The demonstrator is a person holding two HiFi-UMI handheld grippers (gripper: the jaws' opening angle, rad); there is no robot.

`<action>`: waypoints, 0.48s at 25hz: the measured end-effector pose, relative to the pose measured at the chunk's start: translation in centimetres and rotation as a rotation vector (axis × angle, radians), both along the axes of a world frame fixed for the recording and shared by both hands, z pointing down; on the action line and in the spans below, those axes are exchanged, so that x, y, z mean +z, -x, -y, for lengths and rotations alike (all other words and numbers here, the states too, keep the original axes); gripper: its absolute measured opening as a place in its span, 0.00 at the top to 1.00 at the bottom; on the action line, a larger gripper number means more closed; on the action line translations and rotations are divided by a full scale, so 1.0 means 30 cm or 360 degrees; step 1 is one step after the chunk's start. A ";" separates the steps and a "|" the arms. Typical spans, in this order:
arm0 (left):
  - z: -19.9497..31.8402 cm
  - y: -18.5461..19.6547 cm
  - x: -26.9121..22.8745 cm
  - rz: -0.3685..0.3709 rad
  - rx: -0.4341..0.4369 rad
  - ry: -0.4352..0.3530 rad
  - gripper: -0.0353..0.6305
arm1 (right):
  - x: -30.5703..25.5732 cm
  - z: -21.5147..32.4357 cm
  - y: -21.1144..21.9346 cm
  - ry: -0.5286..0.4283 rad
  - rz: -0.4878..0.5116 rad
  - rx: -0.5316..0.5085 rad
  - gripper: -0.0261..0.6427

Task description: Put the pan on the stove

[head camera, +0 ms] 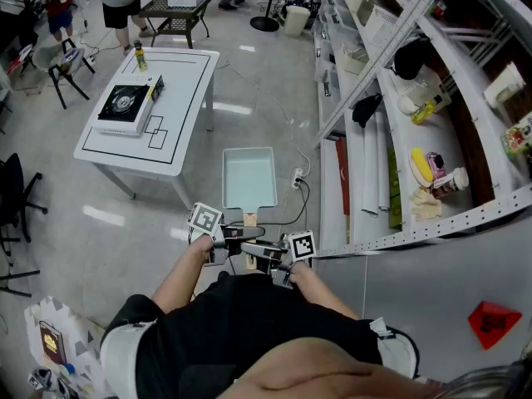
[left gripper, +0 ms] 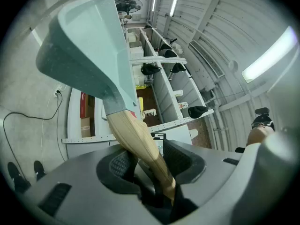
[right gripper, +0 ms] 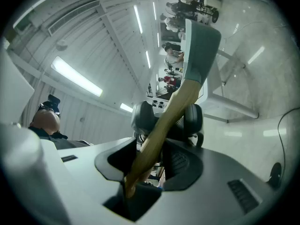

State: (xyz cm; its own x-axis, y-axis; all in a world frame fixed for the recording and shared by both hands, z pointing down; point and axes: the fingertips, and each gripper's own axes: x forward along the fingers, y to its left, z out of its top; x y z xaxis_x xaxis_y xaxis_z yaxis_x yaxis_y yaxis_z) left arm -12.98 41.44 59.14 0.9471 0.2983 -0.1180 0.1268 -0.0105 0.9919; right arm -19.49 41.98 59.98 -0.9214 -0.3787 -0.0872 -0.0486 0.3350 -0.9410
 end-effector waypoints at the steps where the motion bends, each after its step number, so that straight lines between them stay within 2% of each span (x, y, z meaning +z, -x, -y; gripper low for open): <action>1: -0.005 -0.014 -0.019 0.0002 -0.0007 -0.0029 0.68 | -0.022 -0.008 -0.015 -0.0021 0.0005 -0.0006 0.71; 8: -0.066 -0.148 -0.108 -0.0002 -0.0025 -0.0186 0.68 | -0.147 -0.086 -0.143 -0.0172 0.0009 -0.0030 0.71; 12: -0.122 -0.209 -0.127 0.0021 0.0011 -0.0193 0.68 | -0.155 -0.128 -0.199 -0.0190 0.0027 -0.0028 0.71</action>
State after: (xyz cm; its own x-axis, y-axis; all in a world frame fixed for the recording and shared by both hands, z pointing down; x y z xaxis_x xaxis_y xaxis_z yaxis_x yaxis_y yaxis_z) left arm -6.72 45.10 55.32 0.9463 0.3160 -0.0685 0.1146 -0.1295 0.9849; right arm -13.51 45.82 55.34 -0.9259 -0.3484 -0.1463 -0.0262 0.4456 -0.8949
